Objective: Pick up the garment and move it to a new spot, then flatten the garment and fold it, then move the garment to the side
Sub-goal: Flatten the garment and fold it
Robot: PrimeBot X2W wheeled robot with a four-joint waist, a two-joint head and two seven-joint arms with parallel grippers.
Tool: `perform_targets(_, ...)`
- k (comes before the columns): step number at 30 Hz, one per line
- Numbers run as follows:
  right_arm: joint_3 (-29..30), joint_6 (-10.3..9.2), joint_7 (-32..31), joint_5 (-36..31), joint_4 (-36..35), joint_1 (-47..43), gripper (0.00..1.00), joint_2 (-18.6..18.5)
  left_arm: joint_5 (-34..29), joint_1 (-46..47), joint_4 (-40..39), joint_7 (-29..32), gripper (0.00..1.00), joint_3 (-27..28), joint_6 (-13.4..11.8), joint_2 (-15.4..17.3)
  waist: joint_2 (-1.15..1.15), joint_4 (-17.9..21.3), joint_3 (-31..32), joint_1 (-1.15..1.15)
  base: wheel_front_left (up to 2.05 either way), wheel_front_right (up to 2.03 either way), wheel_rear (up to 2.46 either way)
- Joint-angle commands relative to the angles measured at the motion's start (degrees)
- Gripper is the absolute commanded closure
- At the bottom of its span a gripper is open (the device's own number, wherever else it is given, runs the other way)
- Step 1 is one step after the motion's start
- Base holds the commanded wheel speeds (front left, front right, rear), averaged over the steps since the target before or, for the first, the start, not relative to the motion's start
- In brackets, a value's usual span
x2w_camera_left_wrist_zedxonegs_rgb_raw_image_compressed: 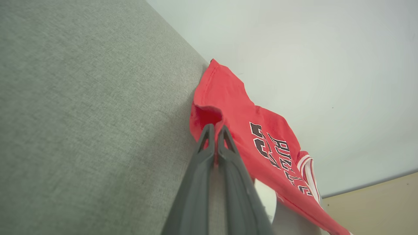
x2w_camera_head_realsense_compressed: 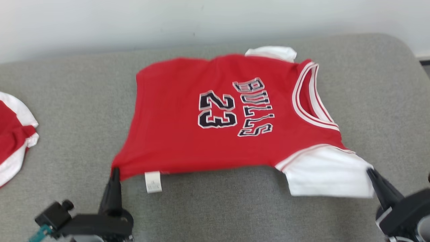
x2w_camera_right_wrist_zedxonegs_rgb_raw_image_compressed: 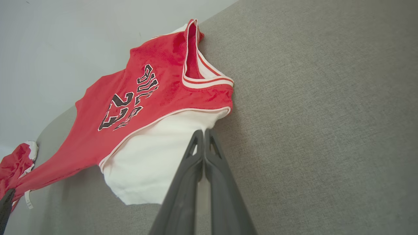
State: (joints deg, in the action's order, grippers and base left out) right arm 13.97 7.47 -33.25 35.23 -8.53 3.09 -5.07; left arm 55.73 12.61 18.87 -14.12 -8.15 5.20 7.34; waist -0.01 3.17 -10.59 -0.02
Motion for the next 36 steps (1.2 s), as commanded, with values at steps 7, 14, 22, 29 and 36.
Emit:
perform_targets(7, 6.19, 0.05, -10.30, -5.61, -6.84, -6.83, 1.00, 2.13, -1.46, -7.60, -1.49, 0.61, 1.00, -1.06, -1.91, 0.77, 0.01, -0.24, 6.11, 0.02, 0.00, 0.00, 0.00)
perform_targets(14, 7.96, 0.05, -10.70, -6.61, -4.66, -9.25, 1.00, 2.16, -3.32, -13.41, -4.08, 2.67, 1.00, -2.85, -5.12, 1.80, 0.01, -0.43, 8.31, 0.02, 0.00, 0.00, 0.00)
perform_targets(22, 8.42, 0.05, -10.61, -9.26, -1.86, -11.78, 1.00, 2.13, -5.76, -17.06, -5.76, 4.59, 1.00, -5.11, -8.51, 2.85, 0.01, -1.13, 9.13, 0.02, 0.00, 0.00, 0.00)
perform_targets(29, 5.17, 0.05, -8.09, -7.88, 0.17, -8.09, 1.00, 2.16, -7.07, -15.59, -6.77, 6.42, 1.00, -6.97, -9.34, 2.93, 0.01, -1.51, 8.41, 0.02, 0.00, 0.00, 0.00)
perform_targets(36, 0.99, 0.05, -5.69, -9.64, 2.97, 1.61, 1.00, 2.18, -7.40, -9.70, -5.65, 8.55, 1.00, -8.16, -10.23, 1.74, 0.01, -2.09, 6.45, 0.02, 0.00, 0.00, 0.00)
